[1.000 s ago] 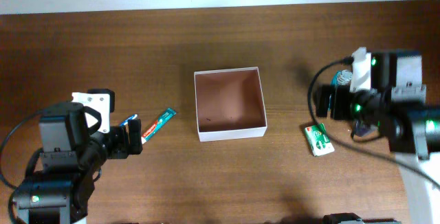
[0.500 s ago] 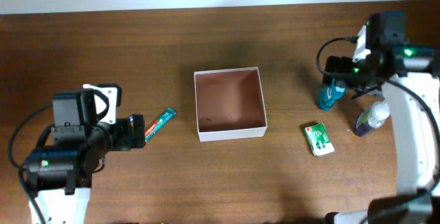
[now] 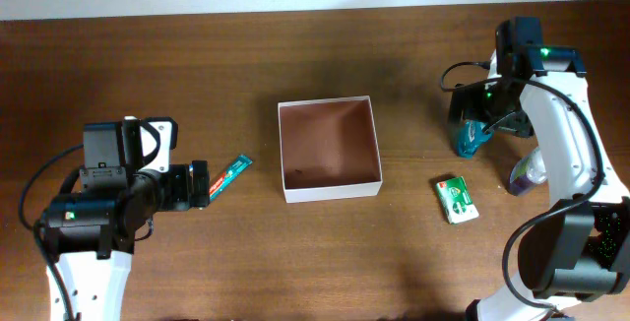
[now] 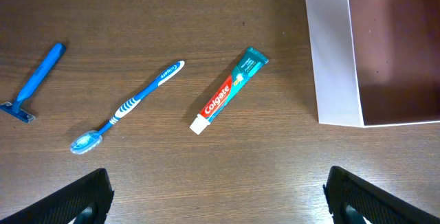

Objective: Pack container
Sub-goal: 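Move the right gripper over the teal Listerine bottle, then lower the right gripper and grasp the Listerine bottle neck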

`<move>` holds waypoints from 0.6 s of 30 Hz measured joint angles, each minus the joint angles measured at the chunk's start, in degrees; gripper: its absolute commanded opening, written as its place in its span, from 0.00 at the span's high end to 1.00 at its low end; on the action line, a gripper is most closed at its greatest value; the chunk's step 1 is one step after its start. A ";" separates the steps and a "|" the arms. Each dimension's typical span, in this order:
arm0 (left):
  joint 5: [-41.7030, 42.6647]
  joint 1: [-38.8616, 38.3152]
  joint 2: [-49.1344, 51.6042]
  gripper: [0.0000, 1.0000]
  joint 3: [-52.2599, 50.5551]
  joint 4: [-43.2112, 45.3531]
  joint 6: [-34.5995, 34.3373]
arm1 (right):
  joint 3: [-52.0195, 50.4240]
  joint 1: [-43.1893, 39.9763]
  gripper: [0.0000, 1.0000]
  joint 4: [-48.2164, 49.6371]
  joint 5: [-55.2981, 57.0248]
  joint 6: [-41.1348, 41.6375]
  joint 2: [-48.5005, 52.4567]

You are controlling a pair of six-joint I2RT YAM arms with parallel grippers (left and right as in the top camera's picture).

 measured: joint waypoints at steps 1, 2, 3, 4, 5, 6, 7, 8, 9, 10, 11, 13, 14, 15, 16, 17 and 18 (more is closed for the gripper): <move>0.00 0.00 0.00 0.01 0.00 -0.02 0.00 | 0.00 -0.22 0.02 0.07 0.02 0.02 -0.02; 0.00 0.00 0.00 0.01 0.00 0.00 0.00 | 0.00 -0.52 0.01 0.20 0.02 0.04 0.00; 0.00 0.00 0.00 0.01 0.00 0.00 0.00 | 0.00 -0.96 0.01 0.50 0.02 0.00 0.00; 0.00 0.00 0.00 0.01 0.00 0.00 0.00 | 0.00 -1.27 0.01 0.70 0.04 0.00 0.00; 0.00 0.00 0.00 0.01 0.00 -0.02 0.00 | 0.00 -1.66 0.01 0.92 0.04 -0.02 0.00; 0.00 0.00 0.00 0.01 0.00 0.00 0.00 | 0.00 -1.97 0.01 0.96 0.04 -0.07 0.00; 0.00 0.00 0.00 0.00 0.00 -0.02 0.00 | 0.00 -2.03 0.01 1.01 0.07 -0.07 0.00; 0.00 0.00 0.00 0.01 0.00 -0.02 0.00 | 0.00 -2.08 0.01 1.11 0.04 -0.07 0.00; 0.00 0.00 0.00 0.01 0.00 0.00 0.00 | 0.00 -2.08 0.01 1.16 0.04 -0.11 0.09; 0.00 0.00 0.00 0.01 0.00 0.00 0.00 | 0.00 -2.08 0.01 1.25 0.04 -0.09 0.22; 0.00 0.00 0.00 0.01 0.00 0.00 0.00 | 0.00 -2.08 0.01 1.29 0.04 -0.11 0.31; 0.00 0.00 0.00 0.01 0.00 0.00 0.00 | 0.00 -2.08 0.01 1.31 0.04 -0.11 1.03; 0.00 0.00 0.00 0.01 0.00 0.04 0.00 | 0.00 -2.08 0.01 1.31 0.04 -0.11 1.38; 0.00 0.00 0.00 0.01 0.00 0.13 0.00 | 0.00 -2.08 0.01 1.40 0.04 -0.09 1.70; 0.00 0.00 0.00 0.01 0.00 0.20 0.00 | 0.00 -2.08 0.01 1.73 0.04 -0.11 2.05; 0.00 0.00 0.00 0.01 0.00 0.20 0.00 | 0.00 -2.08 0.01 2.08 0.04 -0.11 2.34; 0.00 0.00 0.00 0.00 0.00 0.20 0.00 | 0.00 -2.08 0.01 2.27 0.04 -0.11 2.45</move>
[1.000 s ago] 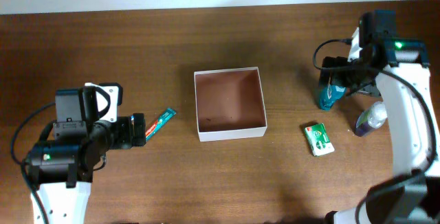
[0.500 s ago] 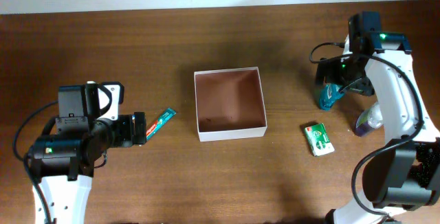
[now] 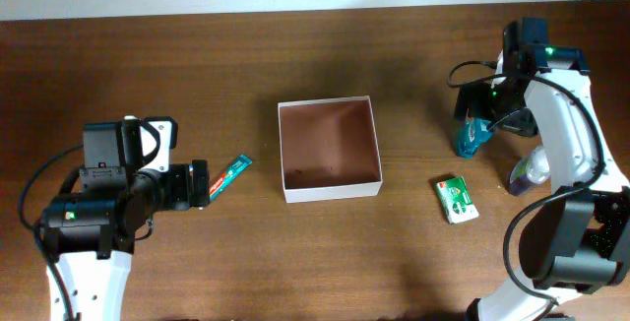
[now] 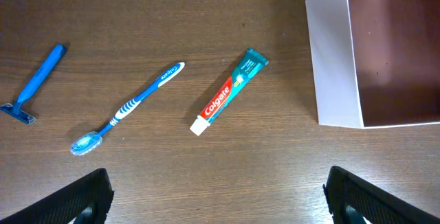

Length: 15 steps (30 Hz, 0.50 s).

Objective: Pack container
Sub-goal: 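Lower the right gripper and grasp the Listerine bottle neck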

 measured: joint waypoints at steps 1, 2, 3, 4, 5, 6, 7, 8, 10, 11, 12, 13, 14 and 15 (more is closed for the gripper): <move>0.00 0.00 0.00 0.01 0.00 0.00 0.00 | 0.00 0.00 0.01 0.20 0.00 -0.02 0.09; 0.00 0.00 0.00 0.01 0.00 0.00 0.00 | 0.00 0.00 0.01 0.35 0.00 -0.02 0.09; 0.00 0.00 0.00 0.01 0.00 0.00 0.00 | 0.00 0.00 0.01 0.39 0.00 0.02 0.09; 0.00 0.00 0.00 0.01 0.00 0.00 0.00 | 0.00 0.00 0.01 0.52 0.00 -0.02 0.09; 0.00 0.00 0.00 0.01 0.00 0.00 0.00 | 0.00 0.00 0.01 0.81 0.00 0.00 0.09; 0.00 0.00 0.00 0.01 0.00 0.00 0.00 | 0.00 0.00 0.01 0.83 0.00 0.00 0.11; 0.00 0.00 0.00 0.01 0.00 0.00 0.00 | 0.00 0.00 0.01 0.92 0.00 0.00 0.11; 0.00 0.00 0.00 0.01 0.00 0.00 0.00 | 0.00 0.00 0.01 0.96 0.00 -0.02 0.11; 0.00 0.00 0.00 0.00 0.00 0.00 0.00 | 0.00 0.00 0.03 0.96 0.00 -0.02 0.17; 0.00 0.00 0.00 0.01 0.00 0.00 0.00 | 0.00 0.00 0.05 0.96 0.00 0.02 0.22; 0.00 0.00 0.00 0.01 0.00 0.00 0.00 | 0.00 0.00 0.07 0.96 0.00 0.00 0.44; 0.00 0.00 0.00 0.01 0.00 0.00 0.00 | 0.00 0.00 0.14 0.96 0.02 0.00 0.70; 0.00 0.00 0.00 0.01 0.00 0.00 0.00 | 0.00 0.00 0.18 0.96 0.00 0.04 0.96; 0.00 0.00 0.00 0.01 0.00 0.00 0.00 | 0.00 0.00 0.23 0.96 0.00 0.11 1.33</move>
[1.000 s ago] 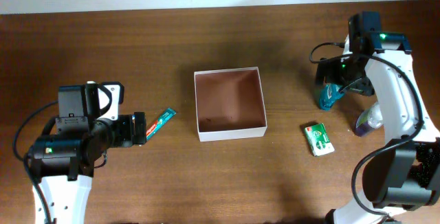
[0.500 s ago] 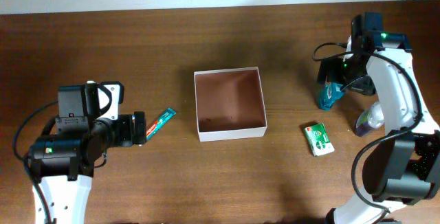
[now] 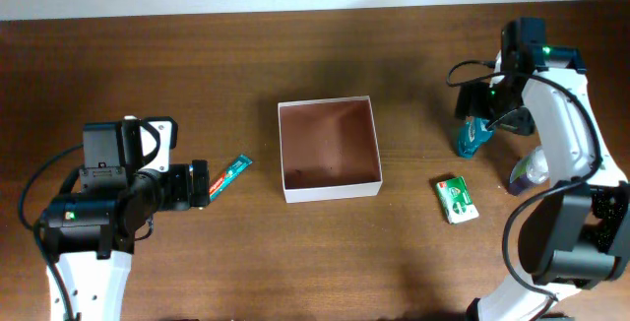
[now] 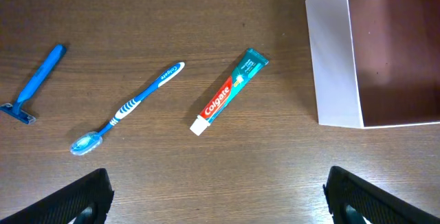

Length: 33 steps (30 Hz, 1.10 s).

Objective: Pack container
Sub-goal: 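Lower the right gripper and grasp the Listerine bottle neck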

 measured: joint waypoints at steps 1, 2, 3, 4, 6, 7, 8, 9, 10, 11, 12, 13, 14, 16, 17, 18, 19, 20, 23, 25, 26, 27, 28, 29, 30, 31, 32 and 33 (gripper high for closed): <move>0.00 0.00 0.00 0.01 0.00 0.00 0.00 | 0.00 0.00 0.25 0.00 0.20 -0.11 0.35; 0.00 0.00 0.00 0.01 0.00 0.00 0.00 | 0.00 0.00 0.26 0.00 0.20 -0.07 0.50; 0.00 0.00 0.00 0.01 0.00 0.00 0.00 | 0.00 0.00 0.27 0.00 0.20 -0.09 0.55; 0.00 0.00 0.00 0.01 0.00 0.00 0.00 | 0.00 0.00 0.34 0.00 0.22 -0.11 0.57; 0.00 0.00 0.00 0.01 0.00 0.00 0.00 | 0.00 0.00 0.36 0.00 0.20 0.07 0.59; 0.00 0.00 0.00 0.01 0.00 0.00 0.00 | 0.00 0.00 0.42 0.00 0.22 -0.11 0.59; 0.00 0.00 0.00 0.01 0.00 0.00 0.00 | 0.00 0.00 0.45 0.00 0.22 -0.17 0.59; 0.00 0.00 0.00 0.01 0.00 0.00 0.00 | 0.00 0.00 0.49 0.00 0.22 -0.07 0.59; 0.00 0.00 0.00 0.01 0.00 0.00 0.00 | 0.00 0.00 0.49 0.00 0.22 -0.04 0.59; 0.00 0.00 0.00 0.01 0.00 0.00 0.00 | 0.00 0.00 0.50 0.00 0.22 -0.15 0.59; 0.00 0.00 0.00 0.01 0.00 0.00 0.00 | 0.00 0.00 0.51 0.00 0.22 -0.11 0.59; 0.00 0.00 0.00 0.01 0.00 0.00 0.00 | 0.00 0.00 0.53 0.00 0.24 -0.11 0.59; 0.00 0.00 0.00 0.01 0.00 0.00 0.00 | 0.00 0.00 0.54 0.00 0.24 -0.20 0.59; 0.00 0.00 0.00 0.01 0.00 0.00 0.00 | 0.00 0.00 0.59 0.00 0.22 -0.15 0.59; 0.00 0.00 0.00 0.01 0.00 0.00 0.00 | 0.00 0.00 0.60 0.00 0.20 -0.13 0.59; 0.00 0.00 0.00 0.01 0.00 0.00 0.00 | 0.00 0.00 0.60 0.00 0.26 -0.02 0.59; 0.00 0.00 0.00 0.01 0.00 0.00 0.00 | 0.00 0.00 0.62 0.00 0.26 -0.15 0.59; 0.00 0.00 0.00 0.01 0.00 0.00 0.00 | 0.00 0.00 0.64 0.00 0.28 -0.11 0.59; 0.00 0.00 0.00 0.01 0.00 0.00 0.00 | 0.00 0.00 0.65 0.00 0.39 -0.09 0.59; 0.00 0.00 0.00 0.01 0.00 0.00 0.00 | 0.00 0.00 0.68 0.00 0.42 -0.13 0.59; 0.00 0.00 0.00 0.00 0.00 0.00 0.00 | 0.00 0.00 0.71 0.00 0.42 -0.11 0.59; 0.00 0.00 0.00 0.01 0.00 0.00 0.00 | 0.00 0.00 0.71 0.00 0.37 -0.11 0.59; 0.00 0.00 0.00 0.01 0.00 0.00 0.00 | 0.00 0.00 0.73 0.00 0.35 -0.17 0.59; 0.00 0.00 0.00 0.01 0.00 0.00 0.00 | 0.00 0.00 0.77 0.00 0.17 -0.11 0.59; 0.00 0.00 0.00 0.01 0.00 0.00 0.00 | 0.00 0.00 0.78 0.02 0.13 -0.11 0.59; 0.00 0.00 0.00 0.01 0.00 0.00 0.00 | 0.00 0.00 0.78 0.04 0.00 -0.07 0.59; 0.00 0.00 0.00 0.01 0.00 0.00 0.00 | 0.13 0.00 0.79 0.02 -0.17 -0.09 0.57; 0.00 0.00 0.00 0.01 0.00 0.00 0.00 | 0.20 0.00 0.85 0.00 -0.22 -0.13 0.57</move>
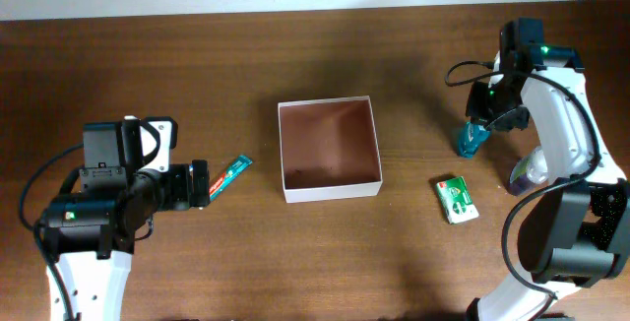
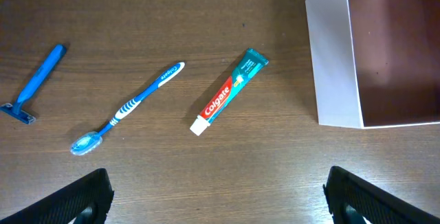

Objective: Pack container
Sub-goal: 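Lower the right gripper and grasp the Listerine bottle neck, then carry the Listerine bottle into the box and release it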

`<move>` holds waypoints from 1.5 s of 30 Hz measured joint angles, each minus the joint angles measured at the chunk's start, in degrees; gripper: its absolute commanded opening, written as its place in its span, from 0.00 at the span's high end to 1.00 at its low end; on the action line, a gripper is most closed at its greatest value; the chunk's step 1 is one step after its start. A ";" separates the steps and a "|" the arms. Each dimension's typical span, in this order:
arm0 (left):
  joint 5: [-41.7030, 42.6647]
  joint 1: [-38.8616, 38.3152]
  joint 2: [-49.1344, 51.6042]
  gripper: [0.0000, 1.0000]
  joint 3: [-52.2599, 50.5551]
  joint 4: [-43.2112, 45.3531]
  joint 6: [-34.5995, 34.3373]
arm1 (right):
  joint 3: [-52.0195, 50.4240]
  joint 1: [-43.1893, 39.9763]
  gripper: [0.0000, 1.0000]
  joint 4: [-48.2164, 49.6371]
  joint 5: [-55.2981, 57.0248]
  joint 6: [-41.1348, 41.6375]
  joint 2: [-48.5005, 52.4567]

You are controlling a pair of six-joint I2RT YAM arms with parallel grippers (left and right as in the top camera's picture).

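Note:
The white open box (image 1: 330, 191) stands mid-table; its white wall (image 2: 333, 59) shows in the left wrist view. A Colgate toothpaste tube (image 2: 228, 91) lies left of it, the same tube (image 1: 230, 173) lying just off my left gripper (image 1: 200, 184). Further left lie a blue toothbrush (image 2: 130, 105) and a blue razor (image 2: 33, 83). The left gripper (image 2: 216, 207) is open over bare wood. My right gripper (image 1: 482, 112) sits at the top of a teal bottle (image 1: 469, 140); its jaws are hidden by the wrist.
A green packet (image 1: 456, 199) lies right of the box, nearer the front. A purple object (image 1: 529, 171) sits partly under the right arm at the table's right edge. The box is dark inside, and nothing can be made out in it.
The right wrist has shifted slightly over the teal bottle, and more of the bottle shows below it. The left arm and the items under it have not moved.
The left gripper stayed open above the toothpaste, toothbrush and razor throughout. The right gripper was spread wide over the teal bottle at first. At each later moment it sat closer over the bottle's top. The bottle stands in nearly the same spot.

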 measured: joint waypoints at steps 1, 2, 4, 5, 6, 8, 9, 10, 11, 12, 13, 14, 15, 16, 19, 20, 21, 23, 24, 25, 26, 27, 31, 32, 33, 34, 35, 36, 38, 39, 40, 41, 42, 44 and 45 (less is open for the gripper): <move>0.00 0.00 0.00 0.01 0.00 0.00 0.00 | 0.00 0.00 0.90 0.00 -0.02 0.04 0.00; 0.00 0.00 0.00 0.01 0.00 0.00 0.00 | 0.02 0.00 0.93 0.00 -0.02 -0.04 0.00; 0.00 0.00 0.00 0.01 0.00 0.00 0.00 | 0.02 0.00 0.96 0.02 -0.04 -0.37 0.00; 0.00 0.00 0.00 0.01 0.00 0.00 0.00 | 0.02 0.00 0.96 0.02 -0.04 -0.48 0.00; 0.00 0.00 0.00 0.01 0.00 0.00 0.00 | 0.02 0.00 0.96 0.00 -0.04 -0.52 0.00; 0.00 0.00 0.00 0.01 0.00 0.00 0.00 | 0.00 0.00 0.96 0.00 0.00 -0.72 -0.20; 0.00 0.00 0.00 0.01 0.00 0.00 0.00 | 0.00 0.00 0.96 -0.02 0.00 -0.74 -0.28; 0.00 0.00 0.00 0.01 0.00 0.00 0.00 | 0.00 0.00 0.96 -0.11 0.02 -0.94 -0.57; 0.00 0.00 0.00 0.01 0.00 0.02 0.02 | -0.11 0.02 0.96 -0.37 0.00 -1.25 -1.33; 0.00 0.00 0.00 0.01 0.00 0.00 0.00 | -0.13 0.13 0.96 -0.68 0.00 -1.64 -2.56; 0.00 0.00 0.00 0.01 0.00 0.00 0.00 | -0.15 0.44 0.96 -1.16 0.02 -2.21 -4.70; 0.00 0.00 0.00 0.01 0.00 0.02 0.00 | -0.17 0.74 0.96 -1.66 0.02 -2.71 -6.49; 0.00 0.00 0.00 0.01 0.00 0.00 0.00 | -0.17 1.40 0.96 -2.25 0.02 -3.15 -8.72; 0.00 0.00 0.00 0.01 0.00 0.02 0.00 | -0.15 3.15 0.96 -3.43 -0.11 -3.50 -12.63; 0.00 0.00 0.00 0.01 0.00 0.02 0.00 | 0.28 7.98 0.96 -5.33 -0.48 -3.85 -19.10; 0.00 0.00 0.00 0.01 0.00 0.02 0.00 | 0.74 10.23 0.96 -5.92 -0.63 -3.91 -21.18; 0.00 0.00 0.00 0.01 0.00 0.02 0.00 | 1.64 14.27 0.96 -6.40 -0.83 -4.09 -24.22; 0.00 0.00 0.00 0.01 0.00 0.00 0.00 | 2.82 19.41 0.96 -6.45 -1.55 -4.09 -27.26; 0.00 0.00 0.00 0.01 0.00 0.07 0.00 | 3.52 23.02 0.96 -6.51 -1.42 -3.93 -28.74; 0.00 0.00 0.00 0.01 0.00 0.02 0.00 | 4.00 25.77 0.96 -6.51 -1.60 -3.61 -29.42; 0.00 0.00 0.00 0.01 0.00 0.02 0.00 | 4.63 29.11 0.96 -6.54 -1.55 -2.93 -29.66; 0.00 0.00 0.00 0.01 0.00 0.02 0.00 | 4.94 31.32 0.96 -6.43 -1.64 -2.51 -29.62; 0.00 0.00 0.00 0.01 0.00 0.02 0.00 | 6.91 38.07 0.96 -5.84 -0.85 0.96 -25.24; 0.00 0.00 0.00 0.01 0.00 0.04 0.00 | 7.82 38.84 0.96 -5.79 -0.81 1.77 -22.97; 0.00 0.00 0.00 0.01 0.00 0.02 0.00 | 9.25 39.28 0.96 -5.90 -0.66 2.56 -20.24; 0.00 0.00 0.00 0.01 0.02 -0.02 0.00 | 10.49 39.47 0.96 -6.03 -0.63 3.02 -18.21; 0.00 0.00 0.00 0.01 0.02 0.02 0.00 | 12.44 39.60 0.96 -5.81 -0.52 3.76 -15.02; 0.00 0.00 0.00 0.01 0.02 0.00 0.00 | 14.34 39.71 0.96 -5.75 -0.48 4.37 -12.02; 0.00 0.00 0.00 0.01 0.02 0.02 0.00 | 17.05 39.89 0.96 -5.62 -0.59 5.35 -6.88; 0.00 0.00 0.00 0.01 0.02 0.02 0.00 | 18.62 40.15 0.96 -5.53 -0.63 6.49 -3.23; 0.00 0.00 0.00 0.00 0.02 0.00 0.00 | 18.93 40.33 0.96 -5.16 -0.70 7.10 -1.62; 0.00 0.00 0.00 0.01 0.02 0.02 0.00 | 19.04 40.61 0.96 -4.74 -0.70 8.09 0.59; 0.00 0.00 0.00 0.00 0.02 0.00 0.00 | 19.08 40.81 0.96 -4.59 -0.72 8.98 2.14; 0.00 0.00 0.00 0.01 0.02 0.02 0.00 | 19.08 41.40 0.96 -3.39 -0.94 11.02 6.19; 0.00 0.00 0.00 0.01 0.02 0.02 0.00 | 19.08 41.53 0.96 -2.86 -0.94 11.47 7.02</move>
